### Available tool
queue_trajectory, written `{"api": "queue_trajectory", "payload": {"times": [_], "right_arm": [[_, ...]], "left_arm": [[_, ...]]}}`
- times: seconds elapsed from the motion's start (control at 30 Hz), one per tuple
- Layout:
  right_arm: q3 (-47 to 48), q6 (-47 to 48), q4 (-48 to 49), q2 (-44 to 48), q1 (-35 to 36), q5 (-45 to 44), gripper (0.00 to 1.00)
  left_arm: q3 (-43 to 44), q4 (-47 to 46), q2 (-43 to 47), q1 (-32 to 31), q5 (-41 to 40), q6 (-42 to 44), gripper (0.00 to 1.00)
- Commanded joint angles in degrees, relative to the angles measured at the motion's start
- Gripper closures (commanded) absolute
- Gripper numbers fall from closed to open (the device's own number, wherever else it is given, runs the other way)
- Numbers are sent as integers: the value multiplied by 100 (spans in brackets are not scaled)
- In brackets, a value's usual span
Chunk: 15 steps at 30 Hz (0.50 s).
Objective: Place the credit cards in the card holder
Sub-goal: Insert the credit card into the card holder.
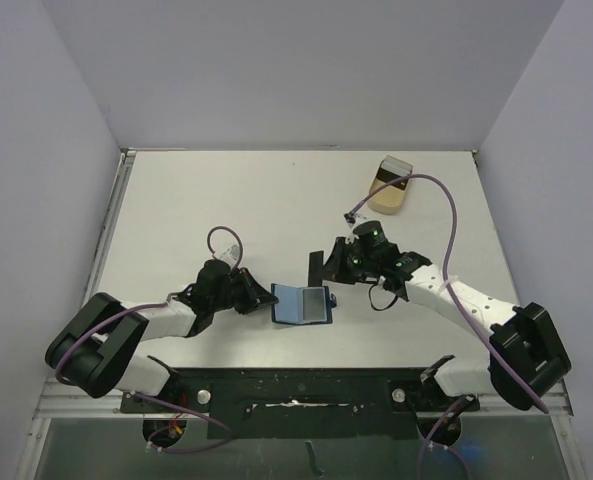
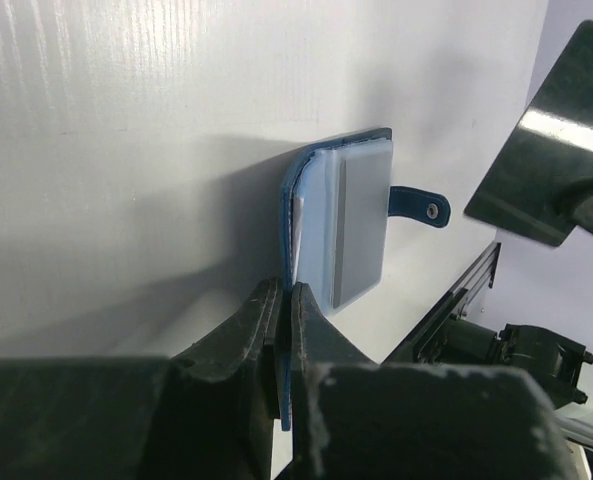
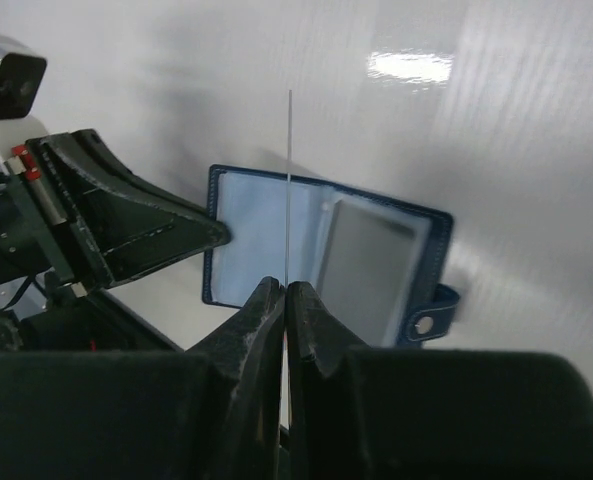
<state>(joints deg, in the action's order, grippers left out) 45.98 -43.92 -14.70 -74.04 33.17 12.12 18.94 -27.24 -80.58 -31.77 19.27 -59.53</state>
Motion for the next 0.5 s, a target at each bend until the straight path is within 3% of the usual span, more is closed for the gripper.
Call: {"api": "queue_trajectory", "payload": {"times": [0.0,0.27,0.47], "right_arm": [[-117,-582,1115,-274,361,420,100],[-367,-819,1527,-893,627,537,100],[-590,-758,1524,-1065,623,557,100]], "left_arm": [[-46,-495,-58,26,-134,-148,100],[-32,-253,-76,22,-117,43,81],[-17,29,43,24,-248,189,76]]}}
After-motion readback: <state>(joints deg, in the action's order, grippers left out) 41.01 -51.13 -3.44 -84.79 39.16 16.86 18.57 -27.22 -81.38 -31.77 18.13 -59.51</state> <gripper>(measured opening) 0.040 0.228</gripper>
